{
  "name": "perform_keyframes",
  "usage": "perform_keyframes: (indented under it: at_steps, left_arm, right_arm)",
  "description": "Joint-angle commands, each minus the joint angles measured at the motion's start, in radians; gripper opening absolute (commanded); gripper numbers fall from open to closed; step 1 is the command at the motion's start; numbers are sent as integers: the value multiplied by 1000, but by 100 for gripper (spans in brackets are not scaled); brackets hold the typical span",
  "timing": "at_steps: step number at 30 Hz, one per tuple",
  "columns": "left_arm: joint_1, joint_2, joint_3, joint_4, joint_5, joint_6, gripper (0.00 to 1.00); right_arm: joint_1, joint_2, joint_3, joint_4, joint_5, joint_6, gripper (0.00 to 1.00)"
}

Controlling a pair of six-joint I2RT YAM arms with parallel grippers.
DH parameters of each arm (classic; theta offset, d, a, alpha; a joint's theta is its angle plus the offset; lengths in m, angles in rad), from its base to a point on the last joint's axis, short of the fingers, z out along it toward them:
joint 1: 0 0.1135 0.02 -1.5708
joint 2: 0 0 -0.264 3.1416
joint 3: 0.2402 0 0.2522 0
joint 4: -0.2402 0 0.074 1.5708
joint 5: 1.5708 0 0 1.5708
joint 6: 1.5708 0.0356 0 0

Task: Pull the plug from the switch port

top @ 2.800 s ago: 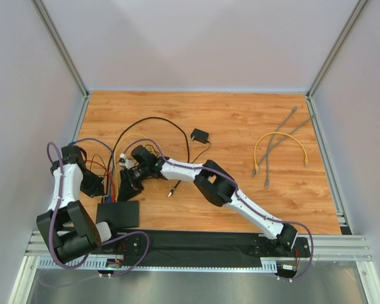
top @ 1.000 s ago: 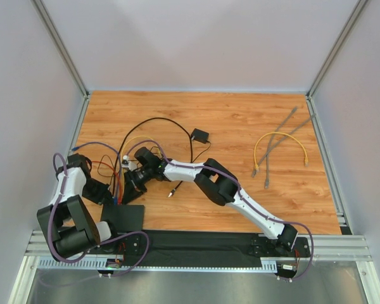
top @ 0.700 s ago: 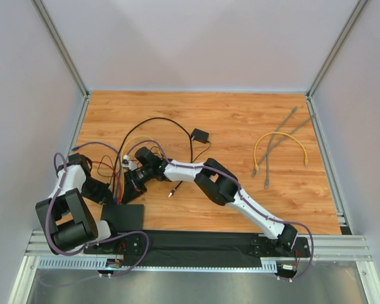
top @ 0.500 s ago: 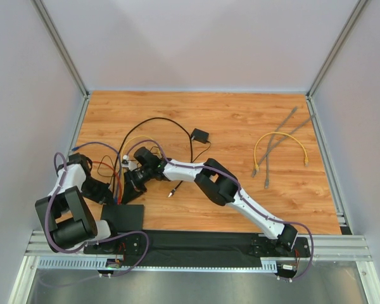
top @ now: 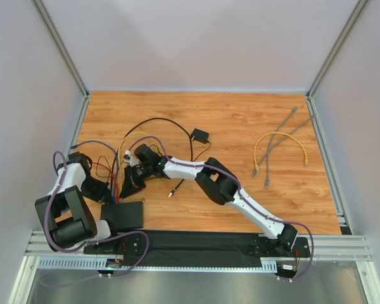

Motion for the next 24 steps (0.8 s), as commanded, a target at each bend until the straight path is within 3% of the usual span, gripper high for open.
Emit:
perform_keyframes:
  at_steps: [1,4,9,12,17,19,24]
  left_arm:
    - [-10,10,-41,-12,-66,-6,0]
    - [-19,4,-37,-11,-66,-3,0]
    - [-29,4,-23,-1,-52,22,0]
    - [-38,-45,15,-15,-50,55,2]
    - [-36,-182,109,-87,-66,124,20]
    - [-44,-216,162,-113,-92,152,23]
    - [-73,-271,161,-86,4,173,25]
  right_arm:
    - [-35,25,-15,-132,238,-67,0]
    - [-41,42,-51,-6,152,46,0]
    - [-56,14,-33,-2,140,11,0]
    - [-72,-4,48,-108,118,-61,0]
    - [-107,-191,31,-289,106,-220,0]
    - [-125,-254,41,-385,101,-268,0]
    - [-191,-462,48,-423,-38,-204,0]
